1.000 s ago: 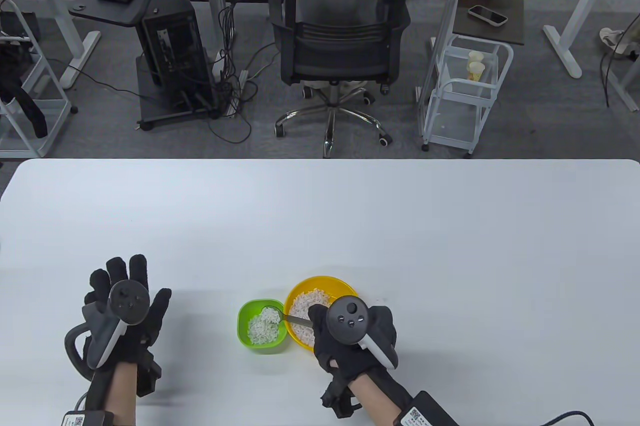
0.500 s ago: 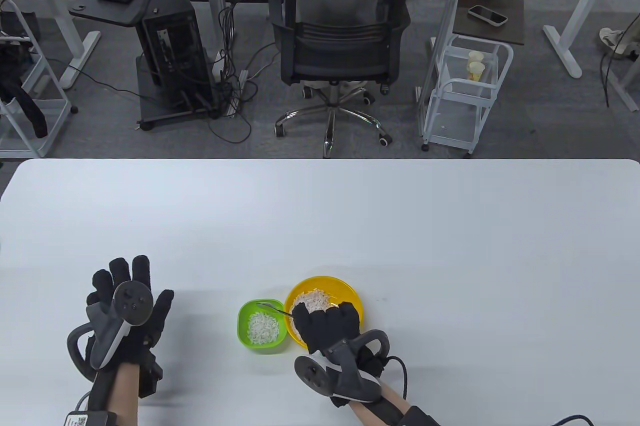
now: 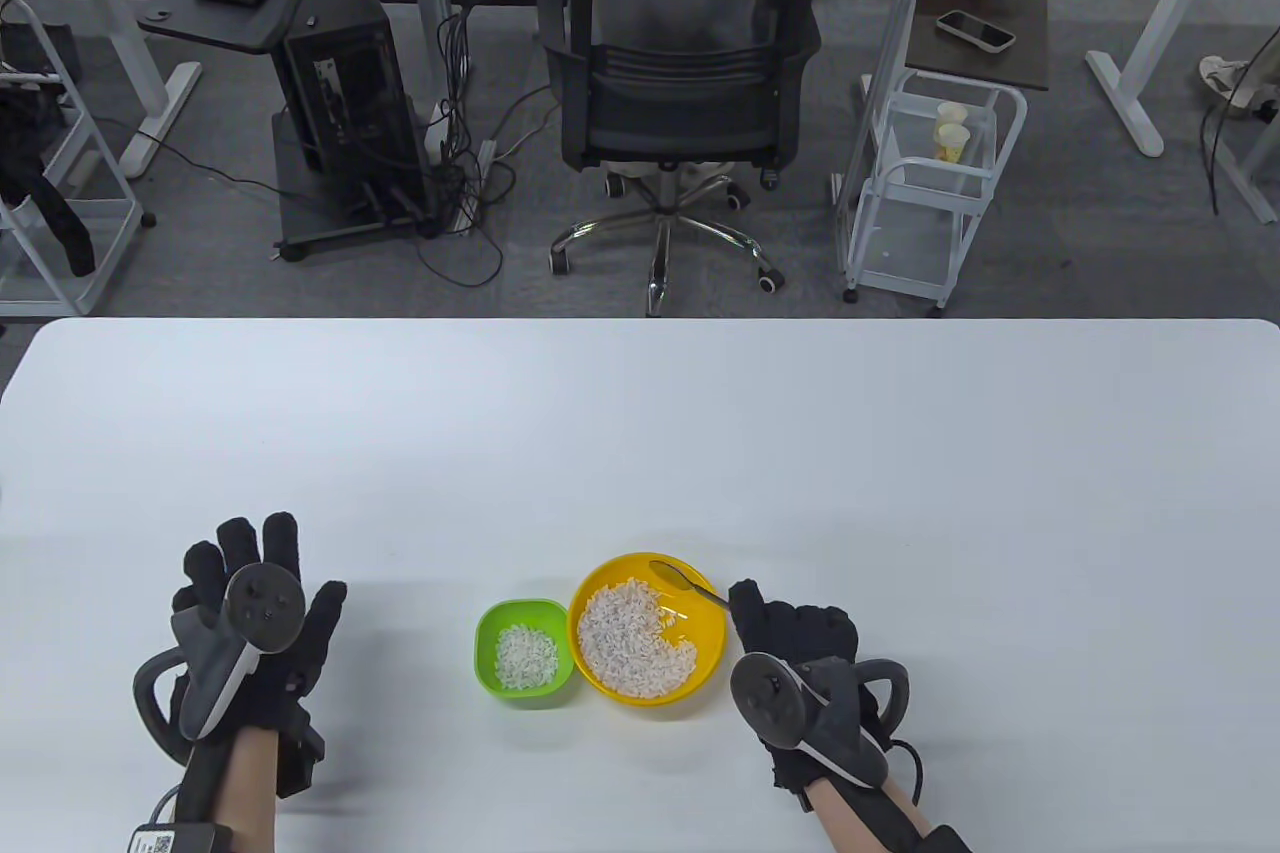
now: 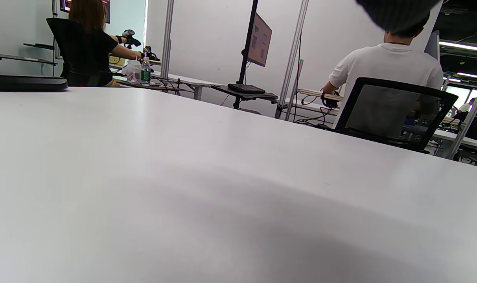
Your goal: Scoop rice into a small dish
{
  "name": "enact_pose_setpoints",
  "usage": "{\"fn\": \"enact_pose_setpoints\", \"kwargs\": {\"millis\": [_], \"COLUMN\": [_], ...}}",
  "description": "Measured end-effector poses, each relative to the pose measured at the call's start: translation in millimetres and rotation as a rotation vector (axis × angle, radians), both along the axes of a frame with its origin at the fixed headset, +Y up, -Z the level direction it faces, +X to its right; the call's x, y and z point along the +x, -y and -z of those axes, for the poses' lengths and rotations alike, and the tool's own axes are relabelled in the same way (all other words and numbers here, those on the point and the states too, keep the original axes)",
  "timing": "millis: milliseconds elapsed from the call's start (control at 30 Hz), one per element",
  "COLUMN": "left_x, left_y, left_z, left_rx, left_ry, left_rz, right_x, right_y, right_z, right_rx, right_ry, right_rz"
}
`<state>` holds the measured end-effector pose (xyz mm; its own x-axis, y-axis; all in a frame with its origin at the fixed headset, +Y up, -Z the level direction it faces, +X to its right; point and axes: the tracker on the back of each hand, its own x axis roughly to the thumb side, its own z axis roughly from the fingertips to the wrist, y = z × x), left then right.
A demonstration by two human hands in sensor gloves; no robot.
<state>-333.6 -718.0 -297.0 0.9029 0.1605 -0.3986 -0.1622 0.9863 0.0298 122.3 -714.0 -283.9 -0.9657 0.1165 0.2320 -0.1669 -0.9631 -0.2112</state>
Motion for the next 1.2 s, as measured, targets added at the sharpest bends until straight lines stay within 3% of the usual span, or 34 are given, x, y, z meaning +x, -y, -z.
{"fn": "enact_pose_setpoints", "kwargs": {"millis": [167, 500, 700, 900, 1200], "left_x": [-1.7, -1.7, -0.1, -0.5, -0.2], "left_y": [-1.9, -3.0, -3.1, -3.2, -3.4], "left_z": [-1.6, -1.2, -0.6, -1.1, -0.9], "left_rx": [0.014, 0.013, 0.014, 0.018, 0.024], "left_ry": [-0.006, 0.005, 0.014, 0.013, 0.019], "left_rz": [-0.011, -0.027, -0.02, -0.023, -0.028], "right_x": [2.2, 22.8, 35.5, 46.0, 51.2], "right_y": [13.5, 29.3, 42.3, 52.0, 45.6], "right_z": [6.3, 15.2, 21.4, 24.7, 23.3], "right_rx": [-0.104, -0.507, -0.64, -0.705, -0.662], "right_ry": [-0.004, 0.026, 0.104, 0.138, 0.114], "right_rz": [0.051, 0.581, 0.773, 0.906, 1.012]}}
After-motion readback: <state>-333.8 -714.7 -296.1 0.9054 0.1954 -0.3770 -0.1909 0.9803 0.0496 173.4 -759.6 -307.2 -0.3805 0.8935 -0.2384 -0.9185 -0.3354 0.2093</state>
